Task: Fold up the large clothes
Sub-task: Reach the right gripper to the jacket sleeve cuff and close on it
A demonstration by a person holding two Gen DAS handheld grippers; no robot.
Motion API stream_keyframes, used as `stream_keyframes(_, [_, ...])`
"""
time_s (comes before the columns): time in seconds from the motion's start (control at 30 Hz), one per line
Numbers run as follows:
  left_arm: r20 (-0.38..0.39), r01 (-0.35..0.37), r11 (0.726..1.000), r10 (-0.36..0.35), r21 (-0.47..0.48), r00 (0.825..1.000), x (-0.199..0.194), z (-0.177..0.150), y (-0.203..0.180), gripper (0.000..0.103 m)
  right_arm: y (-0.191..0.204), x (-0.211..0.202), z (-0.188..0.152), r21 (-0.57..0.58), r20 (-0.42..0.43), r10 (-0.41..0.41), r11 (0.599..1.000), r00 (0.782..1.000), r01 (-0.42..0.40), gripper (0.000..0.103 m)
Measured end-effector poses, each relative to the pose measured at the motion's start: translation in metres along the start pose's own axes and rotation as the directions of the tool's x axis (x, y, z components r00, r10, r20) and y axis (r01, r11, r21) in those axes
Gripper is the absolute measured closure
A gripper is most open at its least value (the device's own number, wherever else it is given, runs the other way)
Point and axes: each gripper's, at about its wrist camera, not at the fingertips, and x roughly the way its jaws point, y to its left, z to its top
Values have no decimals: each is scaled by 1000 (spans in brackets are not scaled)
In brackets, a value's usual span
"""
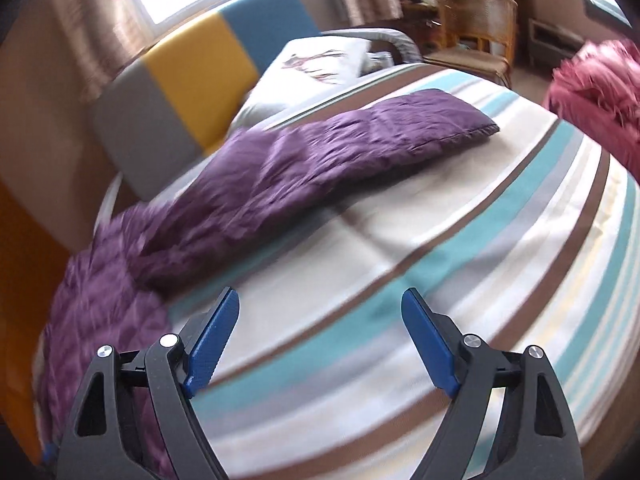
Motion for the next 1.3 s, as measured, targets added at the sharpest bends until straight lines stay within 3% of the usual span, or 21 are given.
stream_keyframes(0.2, [10, -1, 1000, 1, -20, 1000, 18, -4, 3, 2, -28, 33, 42, 118, 7, -44, 992, 999, 43, 20])
stream_keyframes(0.27, [13, 0, 1000, 0, -23, 1000, 20, -5, 3, 2, -39, 43, 52, 189, 4, -49, 981, 999, 47, 25])
stream_keyframes(0.4, [34, -23, 1000, 23, -1, 999, 19, -12, -1, 2, -59, 63, 64, 330, -2, -21, 944, 1000, 20, 29])
stream_keyframes(0.43, [38, -28, 1000, 28, 6, 999, 18, -13, -1, 2, -64, 69, 67, 364, 1, 2, 931, 1000, -2, 34])
stream_keyframes(0.63, [40, -20, 1000, 20, -13, 999, 17, -18, 5, 2, -73, 85, 77, 433, 48, 21, 900, 999, -40, 36])
stream_keyframes(0.67, [35, -17, 1000, 17, -16, 999, 18, -18, 5, 2, -74, 88, 79, 438, 51, 20, 898, 999, -40, 38])
stream_keyframes(0.77, [28, -13, 1000, 14, -19, 1000, 20, -19, 6, 2, -77, 98, 83, 452, 49, 13, 891, 999, -34, 58])
stream_keyframes(0.83, [26, -19, 1000, 19, -12, 999, 20, -19, 5, 2, -82, 102, 83, 477, 51, 18, 878, 999, -40, 80])
stream_keyframes(0.93, [26, -10, 1000, 11, -14, 1000, 21, -19, 6, 2, -86, 102, 84, 486, 62, 26, 873, 998, -53, 96])
stream_keyframes(1.3, [42, 81, 997, -82, 17, 996, 13, -31, 9, 2, -108, 56, 76, 441, 136, -103, 897, 985, 33, 98])
